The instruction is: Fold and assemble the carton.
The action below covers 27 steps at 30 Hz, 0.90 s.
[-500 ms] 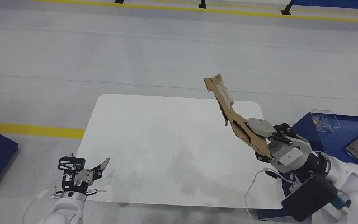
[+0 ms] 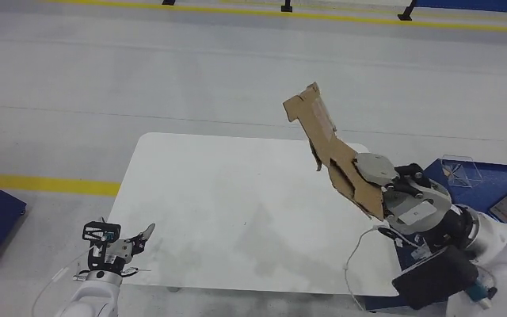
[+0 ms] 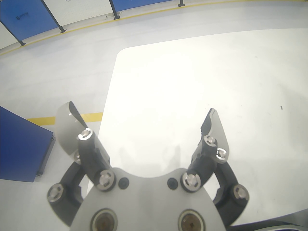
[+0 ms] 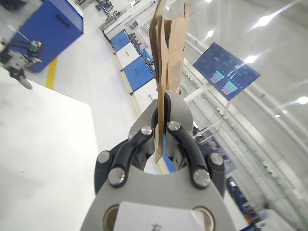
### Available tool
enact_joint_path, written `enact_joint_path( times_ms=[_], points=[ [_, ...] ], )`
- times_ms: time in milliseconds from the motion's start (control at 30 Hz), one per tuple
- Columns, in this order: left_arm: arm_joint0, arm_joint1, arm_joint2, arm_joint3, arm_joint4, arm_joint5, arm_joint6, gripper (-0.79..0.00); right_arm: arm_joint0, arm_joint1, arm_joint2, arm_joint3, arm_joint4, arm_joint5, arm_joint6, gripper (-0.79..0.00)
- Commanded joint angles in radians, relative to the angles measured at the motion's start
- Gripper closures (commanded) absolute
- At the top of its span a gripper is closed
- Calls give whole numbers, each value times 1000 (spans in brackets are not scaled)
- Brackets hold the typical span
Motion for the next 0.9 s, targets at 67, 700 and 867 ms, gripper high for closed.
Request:
enact_joint_path(
  times_ms=[67, 700, 867],
  points=[
    [0, 0, 0, 0, 0, 0, 0, -785, -16, 32, -11, 0, -455, 281, -253, 0],
    [0, 0, 0, 0, 0, 0, 0, -785, -208, 70, -61, 0, -653, 916, -461, 0],
    [0, 0, 0, 0, 0, 0, 0, -785, -178, 73, -8, 0, -144, 520, -363, 0]
  ],
)
